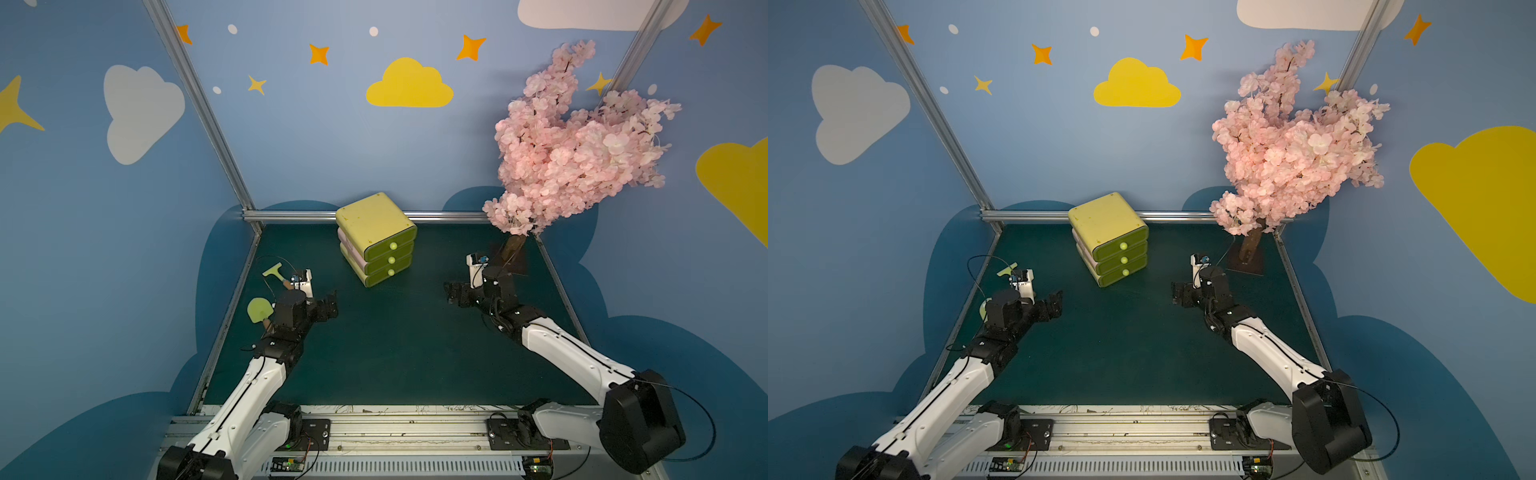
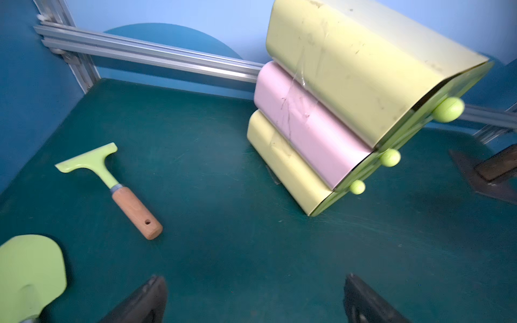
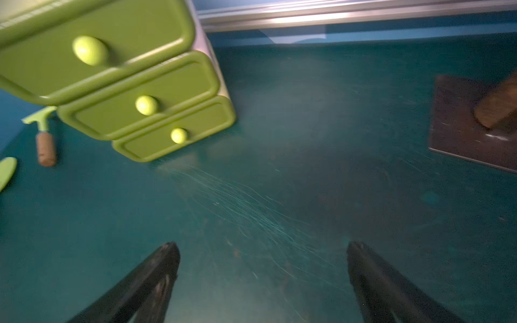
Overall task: Place the wired earphones into the drawer by color
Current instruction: Reset both arms
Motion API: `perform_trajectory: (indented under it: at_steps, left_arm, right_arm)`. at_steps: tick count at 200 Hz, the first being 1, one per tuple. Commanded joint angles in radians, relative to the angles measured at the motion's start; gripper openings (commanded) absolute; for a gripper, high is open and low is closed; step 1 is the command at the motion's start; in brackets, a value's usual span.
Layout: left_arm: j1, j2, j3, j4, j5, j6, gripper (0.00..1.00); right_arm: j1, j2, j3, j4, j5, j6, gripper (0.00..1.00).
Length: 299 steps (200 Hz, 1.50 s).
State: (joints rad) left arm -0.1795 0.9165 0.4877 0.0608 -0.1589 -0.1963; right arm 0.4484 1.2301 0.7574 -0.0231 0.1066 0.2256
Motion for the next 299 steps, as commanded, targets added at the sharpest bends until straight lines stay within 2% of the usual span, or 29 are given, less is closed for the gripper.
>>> perform_trajectory:
  at_steps: [1, 18, 39, 64, 105, 135, 168, 187, 197, 220, 261, 299]
  left_arm:
    - [0.003, 0.005, -0.027, 0.096, -0.089, 0.134, 1.0]
    - [0.009, 0.009, -0.07, 0.16, -0.114, 0.181, 1.0]
    - [0.032, 0.012, -0.114, 0.228, -0.071, 0.23, 1.0]
    - [0.085, 0.055, -0.149, 0.31, -0.016, 0.242, 1.0]
    - [0.185, 0.267, -0.151, 0.502, 0.126, 0.194, 1.0]
    - [0.21, 0.43, -0.114, 0.613, 0.159, 0.173, 1.0]
    - [0.215, 0.555, -0.057, 0.646, 0.174, 0.175, 1.0]
    - [0.217, 0.633, -0.088, 0.782, 0.173, 0.169, 1.0]
    - [0.217, 0.639, -0.11, 0.825, 0.178, 0.171, 1.0]
    - [0.216, 0.622, -0.084, 0.746, 0.177, 0.179, 1.0]
    - [0.216, 0.621, -0.086, 0.748, 0.181, 0.185, 1.0]
    - [0.215, 0.62, -0.085, 0.747, 0.18, 0.184, 1.0]
  right_arm:
    - [-0.04, -0.058, -0.041, -0.11, 0.087, -0.019, 0.99]
    - [-0.068, -0.088, -0.076, -0.084, 0.104, -0.005, 0.98]
    - [-0.1, -0.117, -0.126, -0.038, 0.119, 0.008, 0.98]
    - [-0.125, -0.131, -0.194, 0.083, 0.08, -0.002, 0.98]
    - [-0.152, -0.115, -0.202, 0.129, 0.122, 0.005, 0.98]
    - [-0.184, -0.089, -0.216, 0.213, 0.14, -0.015, 0.98]
    - [-0.224, -0.039, -0.195, 0.262, 0.123, -0.054, 0.99]
    - [-0.232, -0.024, -0.197, 0.303, 0.125, -0.112, 0.99]
    - [-0.238, -0.016, -0.207, 0.336, 0.134, -0.141, 0.98]
    - [-0.263, 0.019, -0.234, 0.425, 0.144, -0.173, 0.99]
    - [-0.312, 0.064, -0.185, 0.402, 0.103, -0.179, 0.99]
    - [-0.327, 0.02, -0.219, 0.371, 0.088, -0.231, 0.99]
